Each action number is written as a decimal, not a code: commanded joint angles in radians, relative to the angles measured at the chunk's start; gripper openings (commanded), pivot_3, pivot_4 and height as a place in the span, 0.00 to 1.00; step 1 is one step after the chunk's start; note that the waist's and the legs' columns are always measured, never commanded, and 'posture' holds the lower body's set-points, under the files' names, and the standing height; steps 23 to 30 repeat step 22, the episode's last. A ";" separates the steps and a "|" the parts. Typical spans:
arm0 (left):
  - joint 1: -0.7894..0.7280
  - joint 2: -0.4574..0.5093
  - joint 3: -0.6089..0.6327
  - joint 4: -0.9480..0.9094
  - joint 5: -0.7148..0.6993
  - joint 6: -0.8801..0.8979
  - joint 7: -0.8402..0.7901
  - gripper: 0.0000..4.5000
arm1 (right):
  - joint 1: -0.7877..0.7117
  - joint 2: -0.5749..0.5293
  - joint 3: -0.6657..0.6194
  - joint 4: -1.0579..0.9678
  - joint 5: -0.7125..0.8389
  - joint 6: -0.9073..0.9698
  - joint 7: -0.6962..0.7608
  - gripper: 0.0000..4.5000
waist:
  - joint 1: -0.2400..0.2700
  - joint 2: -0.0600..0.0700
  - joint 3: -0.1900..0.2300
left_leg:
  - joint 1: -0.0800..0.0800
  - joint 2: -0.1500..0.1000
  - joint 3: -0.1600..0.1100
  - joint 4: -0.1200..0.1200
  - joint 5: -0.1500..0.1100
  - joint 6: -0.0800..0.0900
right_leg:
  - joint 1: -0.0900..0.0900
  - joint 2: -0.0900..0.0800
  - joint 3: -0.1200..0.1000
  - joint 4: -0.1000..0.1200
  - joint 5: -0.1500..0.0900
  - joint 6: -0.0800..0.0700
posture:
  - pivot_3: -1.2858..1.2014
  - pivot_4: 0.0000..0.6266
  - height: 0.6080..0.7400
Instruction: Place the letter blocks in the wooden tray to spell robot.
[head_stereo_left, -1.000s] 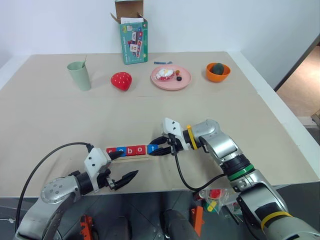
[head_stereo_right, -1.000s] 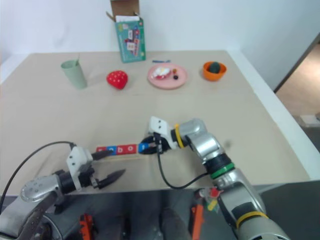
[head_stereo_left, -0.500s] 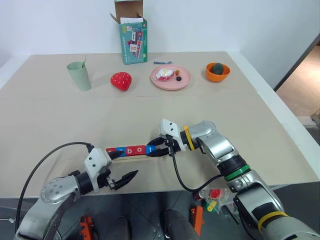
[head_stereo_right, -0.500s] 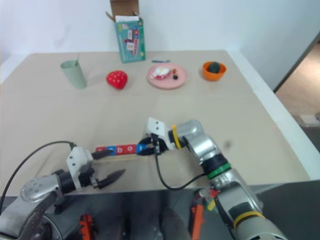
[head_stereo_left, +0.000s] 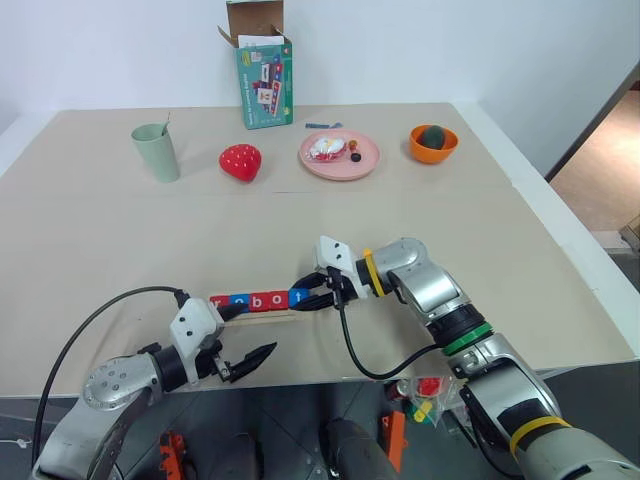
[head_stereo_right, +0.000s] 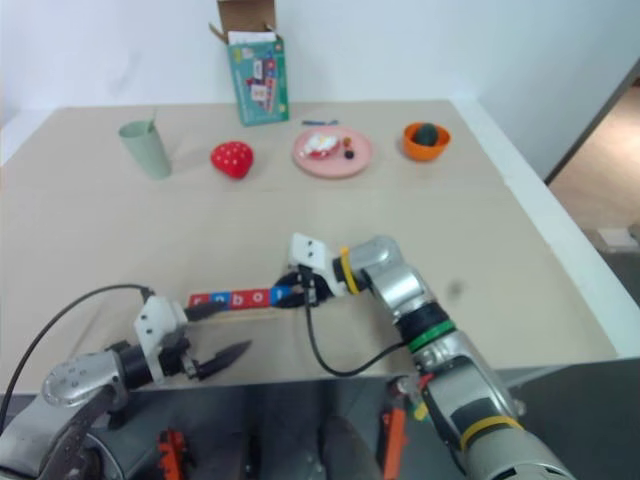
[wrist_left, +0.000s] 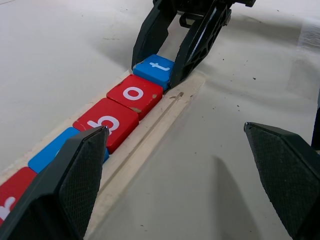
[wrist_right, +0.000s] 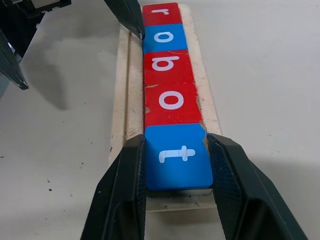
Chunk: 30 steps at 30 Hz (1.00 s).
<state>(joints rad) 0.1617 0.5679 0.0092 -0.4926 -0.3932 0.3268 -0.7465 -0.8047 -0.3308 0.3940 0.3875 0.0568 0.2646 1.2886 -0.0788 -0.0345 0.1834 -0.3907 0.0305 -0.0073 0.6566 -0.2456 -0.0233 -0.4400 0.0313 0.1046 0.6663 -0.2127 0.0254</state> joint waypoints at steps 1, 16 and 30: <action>0.005 0.000 0.008 -0.028 0.001 -0.021 0.004 1.00 | -0.030 0.010 -0.002 -0.008 0.014 0.027 0.017 0.27 | 0.000 0.000 0.000 | 0.000 0.000 0.000 0.000 0.000 0.000 | 0.000 0.000 0.000 0.000 0.000 0.000 | 0.52 0.24 1.00; -0.073 -0.063 0.328 0.101 -0.100 0.039 0.217 1.00 | -0.040 -0.040 -0.387 -0.046 0.247 0.259 -0.200 0.98 | 0.001 -0.001 0.000 | -0.001 0.000 -0.003 0.000 0.000 0.000 | 0.001 0.000 -0.002 0.000 0.000 0.000 | 0.52 0.24 1.00; -0.081 -0.033 0.436 0.239 -0.031 -0.018 0.270 1.00 | 0.069 -0.114 -0.486 0.049 0.176 0.003 -0.369 0.98 | 0.001 -0.001 -0.001 | -0.002 -0.001 -0.002 0.000 0.000 0.000 | 0.000 -0.001 -0.001 -0.001 -0.002 0.001 | 0.52 0.24 1.00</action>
